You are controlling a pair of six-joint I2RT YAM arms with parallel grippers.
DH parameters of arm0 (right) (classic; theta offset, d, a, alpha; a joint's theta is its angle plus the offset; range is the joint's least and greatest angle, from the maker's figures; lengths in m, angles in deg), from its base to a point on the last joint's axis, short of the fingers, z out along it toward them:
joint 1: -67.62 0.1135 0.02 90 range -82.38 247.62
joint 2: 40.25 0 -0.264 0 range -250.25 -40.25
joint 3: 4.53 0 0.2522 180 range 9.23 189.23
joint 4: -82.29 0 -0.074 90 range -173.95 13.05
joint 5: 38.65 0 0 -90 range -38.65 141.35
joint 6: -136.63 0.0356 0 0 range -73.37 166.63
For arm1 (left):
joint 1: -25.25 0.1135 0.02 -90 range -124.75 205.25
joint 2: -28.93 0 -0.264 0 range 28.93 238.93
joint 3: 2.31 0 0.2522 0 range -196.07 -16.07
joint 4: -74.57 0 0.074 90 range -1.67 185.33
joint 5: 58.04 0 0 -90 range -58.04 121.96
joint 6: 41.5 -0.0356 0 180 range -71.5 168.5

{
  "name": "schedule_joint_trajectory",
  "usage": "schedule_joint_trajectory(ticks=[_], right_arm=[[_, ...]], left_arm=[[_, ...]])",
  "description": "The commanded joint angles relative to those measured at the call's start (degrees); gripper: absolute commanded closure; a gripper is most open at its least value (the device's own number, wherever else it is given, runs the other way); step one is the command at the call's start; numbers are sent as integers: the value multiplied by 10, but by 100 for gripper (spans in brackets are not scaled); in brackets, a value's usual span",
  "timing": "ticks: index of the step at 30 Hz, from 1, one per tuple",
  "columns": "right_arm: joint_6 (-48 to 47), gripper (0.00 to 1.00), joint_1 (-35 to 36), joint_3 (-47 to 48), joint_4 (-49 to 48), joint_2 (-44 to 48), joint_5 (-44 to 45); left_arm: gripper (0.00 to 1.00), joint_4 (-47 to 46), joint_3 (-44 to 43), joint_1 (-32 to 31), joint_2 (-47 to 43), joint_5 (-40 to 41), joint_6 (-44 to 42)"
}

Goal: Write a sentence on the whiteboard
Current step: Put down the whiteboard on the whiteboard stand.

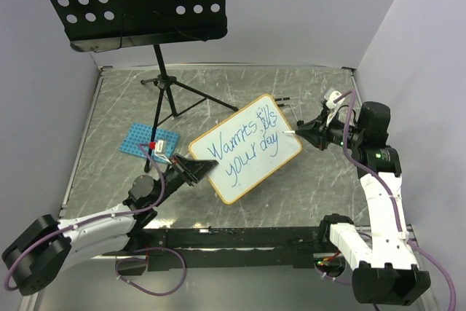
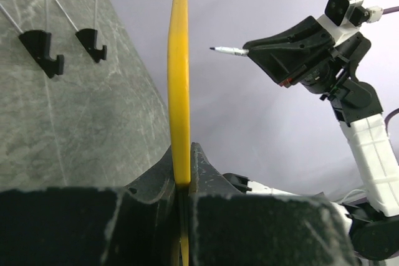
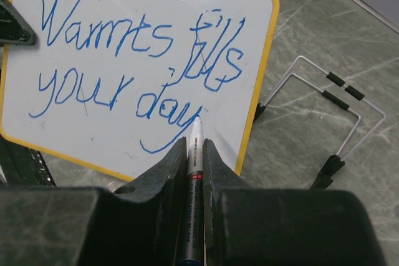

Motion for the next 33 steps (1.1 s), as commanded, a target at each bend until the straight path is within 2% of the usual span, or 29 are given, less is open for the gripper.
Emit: schedule_joint_trajectory(ticks=[1,6,12,15,19,23,28,33], right_arm=[[6,100,-18,-6,-9,36,-31],[23,100,-76,-21,-14,56,-75],[32,100,-115,-40,-20,70,-106],[29,100,-121,-50,-19,71,-114],[32,100,-129,-59,-25,72,-127],[25,100,-131,-60,-19,68,-124],[24,100,-135,-61,-19,65,-128],[21,100,-137,-57,-13,59,-125]], left_arm=[[99,-8,-30,39,-58,-27,-40],[99,132,-100,78,-94,-87,-156],[99,111,-151,129,-42,-170,-246],[99,88,-184,142,23,-218,-273],[99,75,-274,155,149,-303,-322],[99,31,-354,181,255,-388,-330],[99,47,-477,194,380,-416,-344],[99,10,-569,199,488,-430,-320]])
